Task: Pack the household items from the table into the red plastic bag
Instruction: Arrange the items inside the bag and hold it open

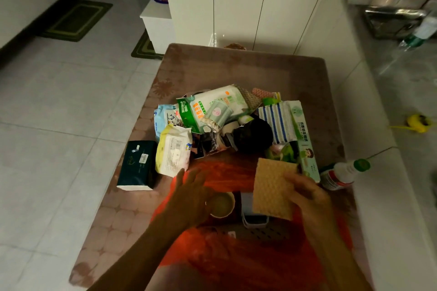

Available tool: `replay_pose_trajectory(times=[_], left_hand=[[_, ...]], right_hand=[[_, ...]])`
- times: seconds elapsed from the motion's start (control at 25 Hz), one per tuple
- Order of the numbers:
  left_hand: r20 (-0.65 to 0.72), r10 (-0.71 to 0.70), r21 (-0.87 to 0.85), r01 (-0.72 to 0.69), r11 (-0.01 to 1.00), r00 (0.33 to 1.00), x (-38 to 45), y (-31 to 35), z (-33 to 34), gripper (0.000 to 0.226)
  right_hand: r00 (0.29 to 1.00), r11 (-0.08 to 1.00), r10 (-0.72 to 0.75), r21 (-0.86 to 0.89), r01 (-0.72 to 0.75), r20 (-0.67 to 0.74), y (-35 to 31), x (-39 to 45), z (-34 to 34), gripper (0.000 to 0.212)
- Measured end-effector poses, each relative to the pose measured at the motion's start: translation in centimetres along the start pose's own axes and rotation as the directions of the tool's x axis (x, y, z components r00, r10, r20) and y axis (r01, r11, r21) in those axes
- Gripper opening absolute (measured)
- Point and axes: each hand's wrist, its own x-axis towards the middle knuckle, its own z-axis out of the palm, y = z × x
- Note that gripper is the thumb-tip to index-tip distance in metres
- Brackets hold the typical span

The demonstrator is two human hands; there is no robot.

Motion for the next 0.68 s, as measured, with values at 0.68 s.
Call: replay_pose_trajectory(times=[0.68], left_hand=[[-0.346,-0.034,-0.439,-0.129,0.889,0.938,0.5,-2.6,-0.1,0.074]], right_hand=[[0.819,0.445,-0.324,-0.687,0.574,0.474,3.7,-2.1,9.8,0.03]])
